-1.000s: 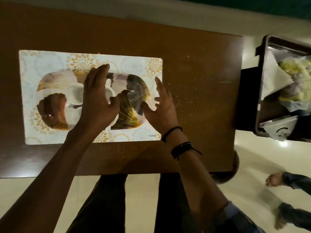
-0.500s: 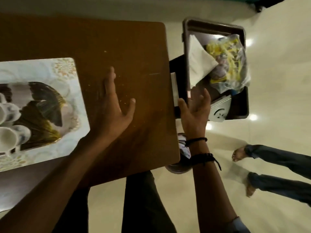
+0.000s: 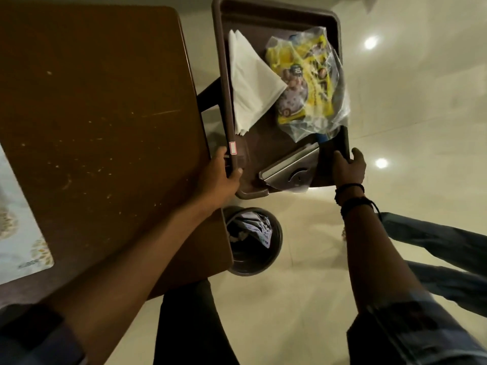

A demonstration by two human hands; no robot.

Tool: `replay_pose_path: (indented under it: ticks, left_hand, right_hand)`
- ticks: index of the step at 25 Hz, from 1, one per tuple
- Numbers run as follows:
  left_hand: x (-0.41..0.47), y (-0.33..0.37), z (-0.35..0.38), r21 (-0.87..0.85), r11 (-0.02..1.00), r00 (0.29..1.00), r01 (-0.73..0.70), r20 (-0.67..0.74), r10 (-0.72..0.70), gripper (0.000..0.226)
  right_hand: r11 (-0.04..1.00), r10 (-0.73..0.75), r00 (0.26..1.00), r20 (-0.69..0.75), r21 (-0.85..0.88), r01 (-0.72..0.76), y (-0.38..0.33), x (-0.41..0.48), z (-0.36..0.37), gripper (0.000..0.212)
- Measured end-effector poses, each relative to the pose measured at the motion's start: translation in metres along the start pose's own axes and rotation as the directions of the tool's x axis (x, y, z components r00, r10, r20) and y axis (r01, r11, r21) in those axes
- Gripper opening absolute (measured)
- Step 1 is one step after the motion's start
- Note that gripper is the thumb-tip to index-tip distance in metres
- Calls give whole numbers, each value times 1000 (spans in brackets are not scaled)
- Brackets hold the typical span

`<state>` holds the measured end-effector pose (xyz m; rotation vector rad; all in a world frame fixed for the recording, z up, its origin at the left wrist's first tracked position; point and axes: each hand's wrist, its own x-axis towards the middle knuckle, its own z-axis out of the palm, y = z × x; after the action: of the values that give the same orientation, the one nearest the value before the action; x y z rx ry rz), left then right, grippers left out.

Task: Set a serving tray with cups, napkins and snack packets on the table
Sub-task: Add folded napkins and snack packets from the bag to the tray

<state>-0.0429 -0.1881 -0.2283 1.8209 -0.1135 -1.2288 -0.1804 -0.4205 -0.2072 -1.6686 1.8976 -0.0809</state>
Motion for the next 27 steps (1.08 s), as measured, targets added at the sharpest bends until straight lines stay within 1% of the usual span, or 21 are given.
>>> replay_pose_path:
  ticks: [1,3,4,6,10,14,16,18,21,25,26,27]
  left_hand:
    - [2,0,-2,-17,1000,1000,14,-24,-14,46]
    - [1,0,-11,-55,998,999,19,-43,-22,45]
    - [-2,-1,-18,-74,997,999,11,-48,-14,44]
    - [-13,-6,-41,-87,996,997,-3,-76,-4,45]
    - [-46,-28,-109,-125,992,986,-25,-166,4,52]
    - [-85,-62,-193,-124,992,966,36,-250,-67,52]
    - [-106,-83,-225,-151,988,954,35,-289,-78,45]
    - [-123,-100,-246,-172,984,945,39,-315,-93,38]
    - [-141,-126,-263,-222,973,940,60,-317,-130,40]
    - [-153,-148,-268,-230,969,936,88,-313,-159,42]
    - [-154,-150,-267,-228,969,937,95,-309,-164,42]
    - [-154,-150,-266,-208,973,937,102,-308,-164,43]
  right_hand:
    - [1000,18,1000,-19,26,-17,-1,5,2,44]
    - [988,65,997,-27,143,-61,-5,4,8,25]
    - [977,86,996,-29,200,-79,-9,-3,11,24]
    - [955,97,995,-37,284,-82,-19,-27,19,35]
    - [915,2,1000,-25,404,8,-38,-86,45,32]
    - [892,-90,990,111,451,30,-57,-163,92,26]
    - [902,-125,977,172,430,40,-65,-201,116,26]
    - [916,-129,967,221,400,31,-67,-228,134,25]
    - [937,-105,958,268,349,5,-67,-254,150,26]
    - [957,-143,957,254,281,68,-67,-274,153,23]
    - [972,-159,959,237,210,109,-66,-280,152,24]
    - [983,-175,965,198,99,158,-66,-287,151,31]
